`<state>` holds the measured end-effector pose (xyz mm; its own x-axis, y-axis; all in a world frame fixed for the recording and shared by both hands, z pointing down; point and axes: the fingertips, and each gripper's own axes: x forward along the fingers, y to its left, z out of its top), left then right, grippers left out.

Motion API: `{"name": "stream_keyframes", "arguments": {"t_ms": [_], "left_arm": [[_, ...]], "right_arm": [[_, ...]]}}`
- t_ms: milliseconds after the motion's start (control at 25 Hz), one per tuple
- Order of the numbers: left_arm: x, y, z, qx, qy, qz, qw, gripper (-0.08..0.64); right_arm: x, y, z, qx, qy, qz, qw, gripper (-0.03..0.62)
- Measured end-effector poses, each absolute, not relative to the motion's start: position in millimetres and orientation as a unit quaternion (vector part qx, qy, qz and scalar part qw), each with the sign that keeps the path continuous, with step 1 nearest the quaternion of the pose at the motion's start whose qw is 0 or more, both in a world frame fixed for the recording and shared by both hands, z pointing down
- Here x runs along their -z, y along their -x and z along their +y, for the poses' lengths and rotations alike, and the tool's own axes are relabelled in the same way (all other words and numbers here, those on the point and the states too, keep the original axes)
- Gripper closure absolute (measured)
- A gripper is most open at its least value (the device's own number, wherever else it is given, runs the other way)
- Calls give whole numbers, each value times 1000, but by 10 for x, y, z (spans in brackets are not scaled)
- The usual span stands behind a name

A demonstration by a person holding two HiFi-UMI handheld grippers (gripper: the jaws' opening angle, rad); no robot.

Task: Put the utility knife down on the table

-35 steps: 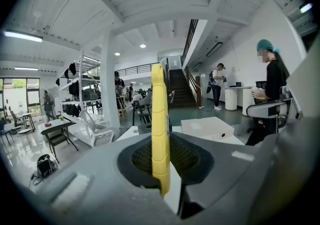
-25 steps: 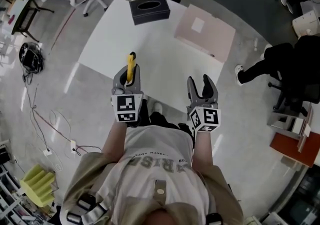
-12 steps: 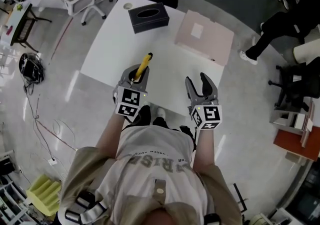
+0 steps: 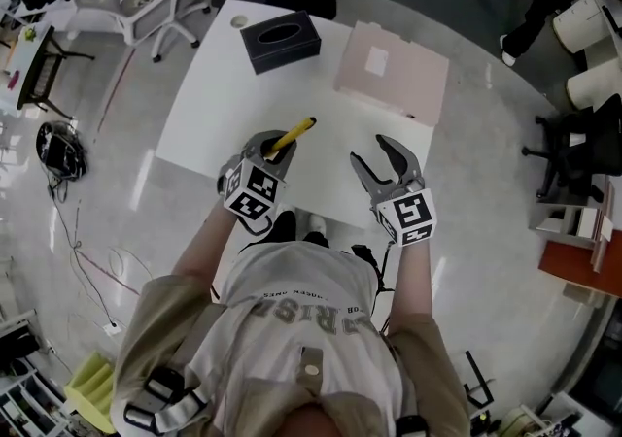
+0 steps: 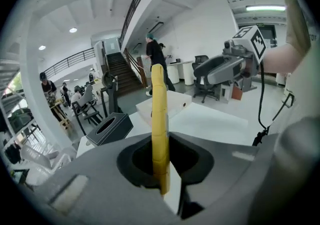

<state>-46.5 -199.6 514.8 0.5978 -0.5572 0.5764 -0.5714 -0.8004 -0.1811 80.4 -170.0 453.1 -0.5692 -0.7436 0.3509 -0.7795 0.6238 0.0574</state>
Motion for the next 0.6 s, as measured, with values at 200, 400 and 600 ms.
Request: {"name": "stream_keyframes", "arguments": {"t_ms": [200, 400, 600], "left_arm": [[-5262, 329, -1922, -358, -899, -254, -17, 522], [-5418, 205, -1758, -395, -898, -187, -52, 522], [-5533, 116, -1637, -418, -894, -145, -74, 522]], "right_arm": [[-4575, -634, -1683, -42, -384, -899, 207, 350], [-4645, -430, -1640, -34, -334, -912, 236, 350], [-4801, -285, -1565, -35, -288, -918, 268, 351]]}}
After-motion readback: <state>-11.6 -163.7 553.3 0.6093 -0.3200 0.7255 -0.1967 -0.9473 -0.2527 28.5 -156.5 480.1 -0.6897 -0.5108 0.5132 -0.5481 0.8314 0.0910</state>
